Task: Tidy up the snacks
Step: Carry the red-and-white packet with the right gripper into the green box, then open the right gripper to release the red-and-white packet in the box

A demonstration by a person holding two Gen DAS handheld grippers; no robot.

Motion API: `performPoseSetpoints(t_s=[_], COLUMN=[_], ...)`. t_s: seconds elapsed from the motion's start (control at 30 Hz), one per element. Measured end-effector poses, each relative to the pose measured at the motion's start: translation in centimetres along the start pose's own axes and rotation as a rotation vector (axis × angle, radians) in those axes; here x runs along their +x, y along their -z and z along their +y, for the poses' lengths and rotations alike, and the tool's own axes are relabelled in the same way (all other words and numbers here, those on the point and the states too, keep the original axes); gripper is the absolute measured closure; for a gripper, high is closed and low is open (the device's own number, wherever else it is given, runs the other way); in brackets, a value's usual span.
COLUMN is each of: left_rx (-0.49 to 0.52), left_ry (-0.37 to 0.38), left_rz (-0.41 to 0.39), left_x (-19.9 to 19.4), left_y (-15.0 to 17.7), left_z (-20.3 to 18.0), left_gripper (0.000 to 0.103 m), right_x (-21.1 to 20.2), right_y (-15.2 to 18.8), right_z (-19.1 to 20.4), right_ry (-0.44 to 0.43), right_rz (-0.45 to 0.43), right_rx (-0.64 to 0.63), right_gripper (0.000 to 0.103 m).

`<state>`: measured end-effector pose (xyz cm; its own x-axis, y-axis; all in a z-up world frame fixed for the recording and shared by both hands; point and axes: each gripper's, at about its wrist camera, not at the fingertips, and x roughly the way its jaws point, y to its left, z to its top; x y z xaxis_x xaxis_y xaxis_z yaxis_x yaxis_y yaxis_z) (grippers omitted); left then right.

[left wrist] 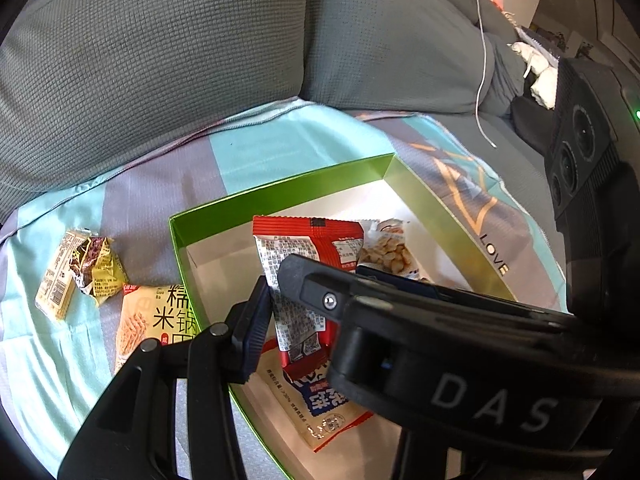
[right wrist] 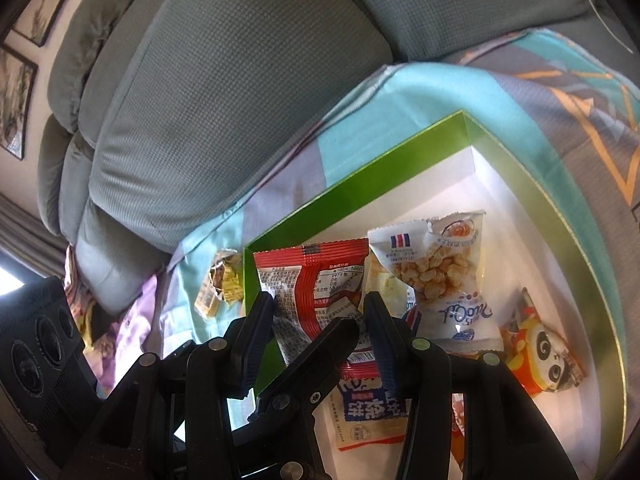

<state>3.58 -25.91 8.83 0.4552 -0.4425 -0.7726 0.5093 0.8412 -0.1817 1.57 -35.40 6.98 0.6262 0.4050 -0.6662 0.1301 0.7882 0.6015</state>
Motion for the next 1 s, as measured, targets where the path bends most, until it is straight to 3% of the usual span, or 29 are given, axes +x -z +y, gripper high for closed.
performPoseSetpoints(t_s=[1.0], left_rx=[-0.049], left_ry=[0.020], left_rz=[0.117], left_x=[2.9], left_y=[-0.1], left_z=[0.5], left_gripper=[0.056], right_x=[1.6], right_y=[-0.4], right_z=[-1.6], right_ry=[0.040], right_rz=[0.038], right_rx=[0.058], right_gripper=[0.053])
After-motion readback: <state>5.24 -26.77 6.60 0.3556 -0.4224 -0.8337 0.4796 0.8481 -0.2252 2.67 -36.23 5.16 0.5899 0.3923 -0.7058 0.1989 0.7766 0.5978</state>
